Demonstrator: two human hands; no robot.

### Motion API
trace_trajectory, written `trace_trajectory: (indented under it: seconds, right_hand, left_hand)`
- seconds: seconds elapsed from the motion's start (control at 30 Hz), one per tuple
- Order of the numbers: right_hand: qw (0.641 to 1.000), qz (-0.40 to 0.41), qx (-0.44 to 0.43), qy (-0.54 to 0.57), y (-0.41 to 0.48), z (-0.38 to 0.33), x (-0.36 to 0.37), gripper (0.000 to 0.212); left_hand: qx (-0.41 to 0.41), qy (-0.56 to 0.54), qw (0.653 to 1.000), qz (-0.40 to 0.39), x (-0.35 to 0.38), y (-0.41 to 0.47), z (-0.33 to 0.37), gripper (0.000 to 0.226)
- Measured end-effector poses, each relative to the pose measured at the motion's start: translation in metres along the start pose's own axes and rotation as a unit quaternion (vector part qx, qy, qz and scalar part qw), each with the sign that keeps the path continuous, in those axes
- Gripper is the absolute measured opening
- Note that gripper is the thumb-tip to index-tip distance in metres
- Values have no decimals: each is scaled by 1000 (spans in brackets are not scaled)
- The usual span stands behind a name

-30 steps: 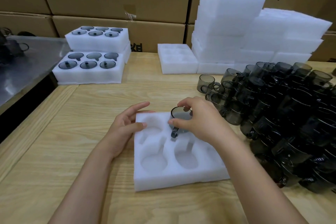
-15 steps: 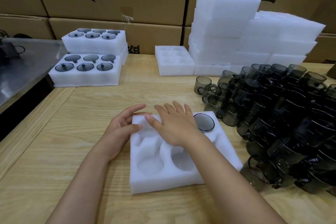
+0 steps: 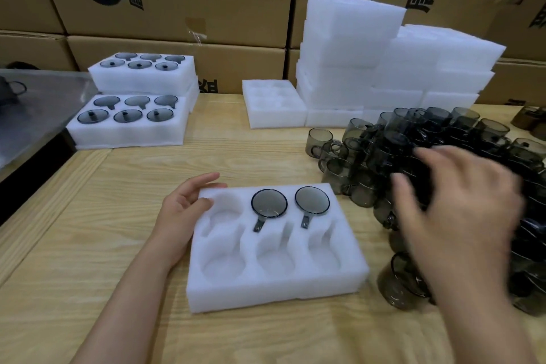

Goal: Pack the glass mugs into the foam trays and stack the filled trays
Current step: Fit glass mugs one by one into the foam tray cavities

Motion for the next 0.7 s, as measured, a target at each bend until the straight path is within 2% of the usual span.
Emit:
trace_trajectory:
  seconds: [0.03,0.13,0.33,0.5,0.6,0.7]
  right_hand:
    - [999,-12,33,-31,5,24,-5,50]
    - [983,-137,118,-44,23,77,-3,59]
    - [954,-219,92,-184,38,79,18,53]
    - [895,-311,111,-300,55,69,25,42]
    - [898,-323,134,-265,60,61,23,37]
    - [925,-283,140,-213,62,55,20,34]
  left_hand:
    - [-2,-3,1000,1,0,0,0,50]
    - [-13,-13,1000,5,1,0,0,46]
    - [-27,-24,999,9,3,-1,1,42]
    - [-30,-34,999,6,2,-1,1,41]
    - [-29,-38,999,4,2,0,0,41]
    - [-27,-44,999,-1,1,1,-1,41]
Point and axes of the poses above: each hand's wrist, its own y-axis towards the middle knuckle, its own x-axis out of the palm, z = x × y, the point moved 3 cm from there along y, towards the middle knuckle, and after that the axes turned 7 degrees about x, right-handed, at the moved point
